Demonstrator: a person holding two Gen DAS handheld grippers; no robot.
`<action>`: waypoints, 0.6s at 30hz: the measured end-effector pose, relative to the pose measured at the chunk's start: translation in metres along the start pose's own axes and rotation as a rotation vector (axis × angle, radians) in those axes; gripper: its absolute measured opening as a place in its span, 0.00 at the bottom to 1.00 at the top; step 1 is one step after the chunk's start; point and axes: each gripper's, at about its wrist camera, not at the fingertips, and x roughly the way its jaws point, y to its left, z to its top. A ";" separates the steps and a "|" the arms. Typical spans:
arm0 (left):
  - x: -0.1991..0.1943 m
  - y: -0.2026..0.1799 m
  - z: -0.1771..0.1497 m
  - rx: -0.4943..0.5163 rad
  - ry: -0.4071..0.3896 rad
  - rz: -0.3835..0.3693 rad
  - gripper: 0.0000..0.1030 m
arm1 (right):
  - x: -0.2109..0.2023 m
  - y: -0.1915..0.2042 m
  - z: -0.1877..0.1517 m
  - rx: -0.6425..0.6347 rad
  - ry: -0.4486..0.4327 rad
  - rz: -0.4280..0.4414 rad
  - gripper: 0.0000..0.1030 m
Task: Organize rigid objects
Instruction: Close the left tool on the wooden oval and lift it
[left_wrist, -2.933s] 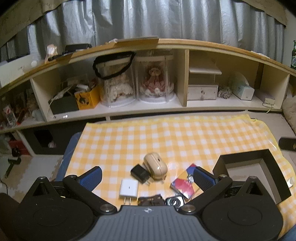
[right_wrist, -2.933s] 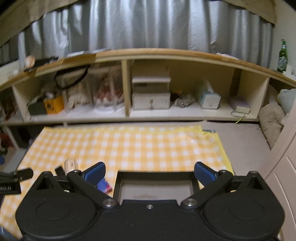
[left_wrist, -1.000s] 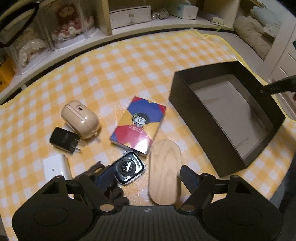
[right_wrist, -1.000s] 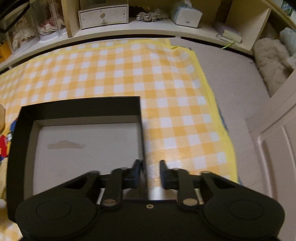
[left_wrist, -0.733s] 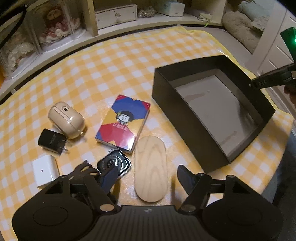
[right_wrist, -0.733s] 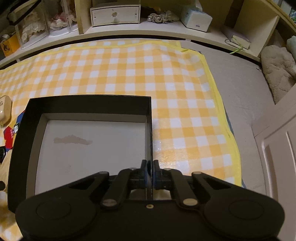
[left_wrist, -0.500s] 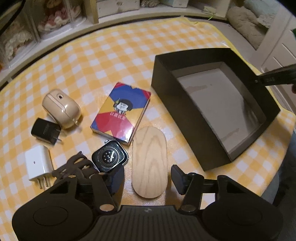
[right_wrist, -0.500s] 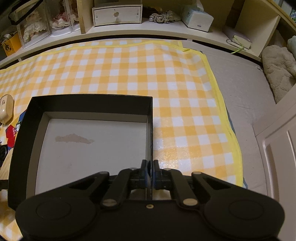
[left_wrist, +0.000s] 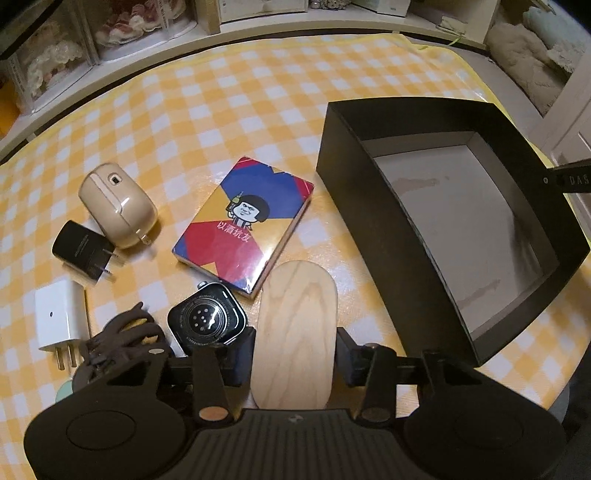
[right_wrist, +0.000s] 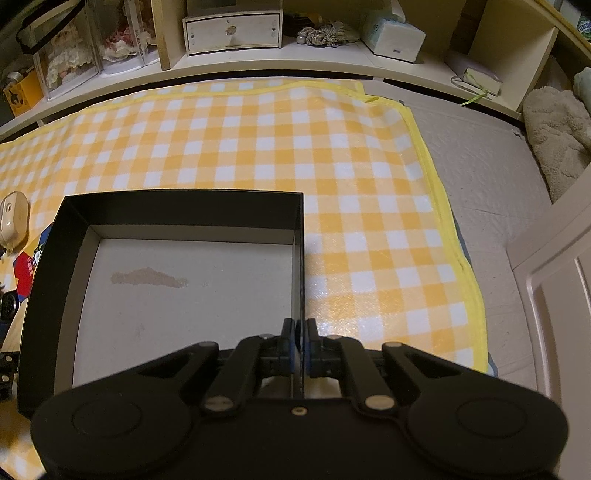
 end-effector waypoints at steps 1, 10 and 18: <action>0.000 0.000 0.000 -0.002 0.001 0.002 0.44 | 0.000 0.000 0.000 0.000 0.000 0.001 0.05; -0.045 0.014 0.005 -0.101 -0.128 -0.063 0.44 | 0.001 -0.004 0.000 0.024 0.001 0.023 0.04; -0.079 0.008 0.030 -0.155 -0.266 -0.053 0.44 | 0.001 -0.004 0.000 0.041 -0.001 0.033 0.04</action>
